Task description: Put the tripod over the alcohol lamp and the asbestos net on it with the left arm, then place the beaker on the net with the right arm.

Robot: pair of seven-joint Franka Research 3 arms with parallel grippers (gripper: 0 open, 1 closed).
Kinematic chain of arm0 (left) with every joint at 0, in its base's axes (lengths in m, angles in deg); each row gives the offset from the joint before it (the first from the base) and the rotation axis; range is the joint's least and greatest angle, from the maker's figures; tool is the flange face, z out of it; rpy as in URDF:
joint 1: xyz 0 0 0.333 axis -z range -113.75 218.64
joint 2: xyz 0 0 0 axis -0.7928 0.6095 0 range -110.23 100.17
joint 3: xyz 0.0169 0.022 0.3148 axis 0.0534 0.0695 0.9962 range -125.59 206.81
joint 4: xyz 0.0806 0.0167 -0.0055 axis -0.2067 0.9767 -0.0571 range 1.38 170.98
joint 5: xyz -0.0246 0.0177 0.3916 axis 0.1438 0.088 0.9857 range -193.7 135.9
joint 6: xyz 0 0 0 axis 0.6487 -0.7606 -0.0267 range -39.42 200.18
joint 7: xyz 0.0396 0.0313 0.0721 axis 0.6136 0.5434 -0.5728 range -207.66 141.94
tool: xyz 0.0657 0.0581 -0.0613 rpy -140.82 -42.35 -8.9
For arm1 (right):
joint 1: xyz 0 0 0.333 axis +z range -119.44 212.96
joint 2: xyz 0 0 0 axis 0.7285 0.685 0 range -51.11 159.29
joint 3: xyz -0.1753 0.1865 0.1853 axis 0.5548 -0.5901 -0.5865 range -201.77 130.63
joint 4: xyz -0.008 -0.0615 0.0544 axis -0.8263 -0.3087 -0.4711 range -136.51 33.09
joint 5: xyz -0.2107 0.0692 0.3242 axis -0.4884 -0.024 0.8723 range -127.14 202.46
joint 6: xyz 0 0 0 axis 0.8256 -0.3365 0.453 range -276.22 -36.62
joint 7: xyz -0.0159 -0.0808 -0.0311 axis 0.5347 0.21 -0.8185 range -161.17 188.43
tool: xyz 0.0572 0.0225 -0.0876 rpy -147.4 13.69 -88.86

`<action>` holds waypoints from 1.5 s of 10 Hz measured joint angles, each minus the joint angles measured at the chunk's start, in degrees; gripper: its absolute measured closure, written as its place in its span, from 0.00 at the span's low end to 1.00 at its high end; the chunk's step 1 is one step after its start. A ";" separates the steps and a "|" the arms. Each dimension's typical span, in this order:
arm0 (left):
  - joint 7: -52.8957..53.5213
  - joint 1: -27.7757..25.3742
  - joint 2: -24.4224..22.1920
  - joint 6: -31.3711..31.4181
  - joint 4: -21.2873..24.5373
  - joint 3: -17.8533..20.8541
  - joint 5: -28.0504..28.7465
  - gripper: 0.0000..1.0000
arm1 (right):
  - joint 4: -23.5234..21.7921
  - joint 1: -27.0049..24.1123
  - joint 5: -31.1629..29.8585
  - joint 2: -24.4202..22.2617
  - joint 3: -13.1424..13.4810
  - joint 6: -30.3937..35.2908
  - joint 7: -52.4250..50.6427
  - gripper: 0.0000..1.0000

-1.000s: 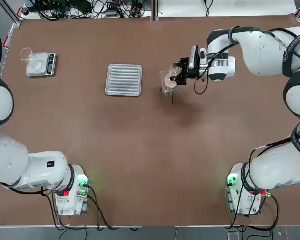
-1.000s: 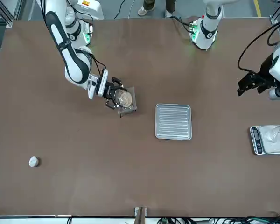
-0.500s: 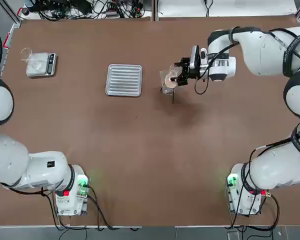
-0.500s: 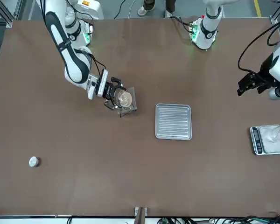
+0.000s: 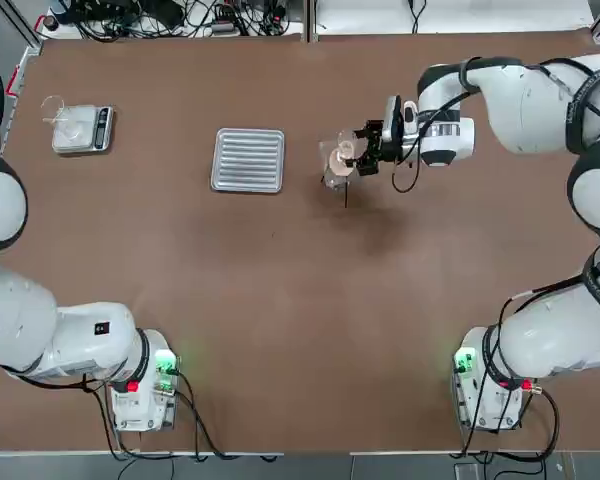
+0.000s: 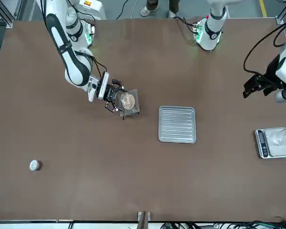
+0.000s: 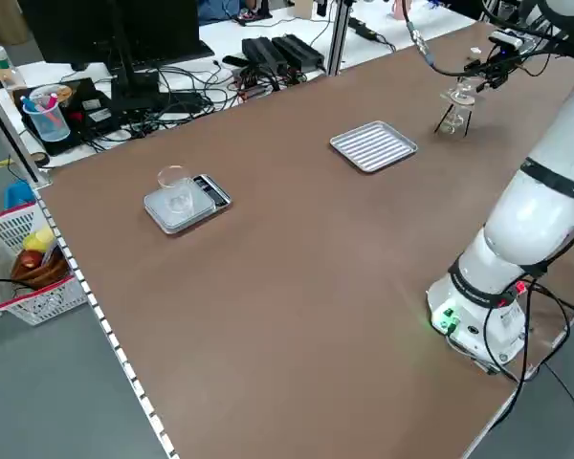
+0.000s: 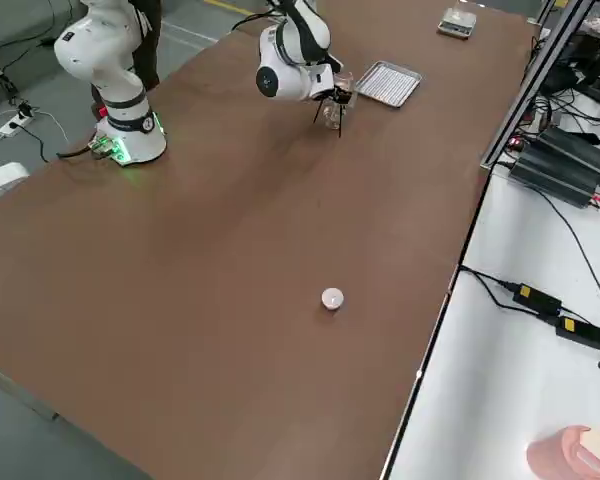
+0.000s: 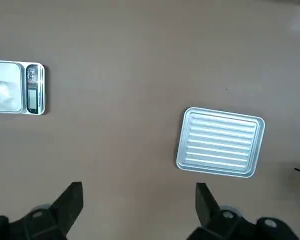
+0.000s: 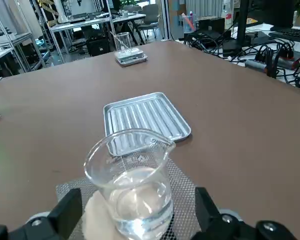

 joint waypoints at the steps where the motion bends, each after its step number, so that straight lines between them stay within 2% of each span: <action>1: 0.00 -0.01 0.00 0.00 0.00 0.02 0.00 0.01 | -0.09 -0.09 0.00 0.00 -0.01 0.00 0.00 0.00; 4: 0.00 -0.06 0.00 0.00 0.00 0.07 0.00 0.01 | -0.46 -2.01 -0.06 -0.41 -0.11 0.27 -0.04 0.00; 9: 0.00 -0.11 0.18 0.00 0.00 0.17 0.01 0.01 | -2.32 -8.57 -2.16 -3.13 -0.54 4.41 -0.42 0.00; 12: 0.00 -0.11 0.34 0.00 0.00 0.20 0.01 0.01 | -2.08 -15.70 -10.75 -5.82 -0.53 6.16 2.77 0.00; 13: 0.00 -0.11 0.36 0.00 0.00 0.20 0.01 0.01 | -0.83 -18.11 -15.26 -6.72 -0.45 6.17 6.21 0.00; 15: 0.00 -0.11 0.48 0.00 0.00 0.21 0.01 0.01 | 4.94 -20.87 -24.44 -7.79 -0.34 2.88 15.78 0.00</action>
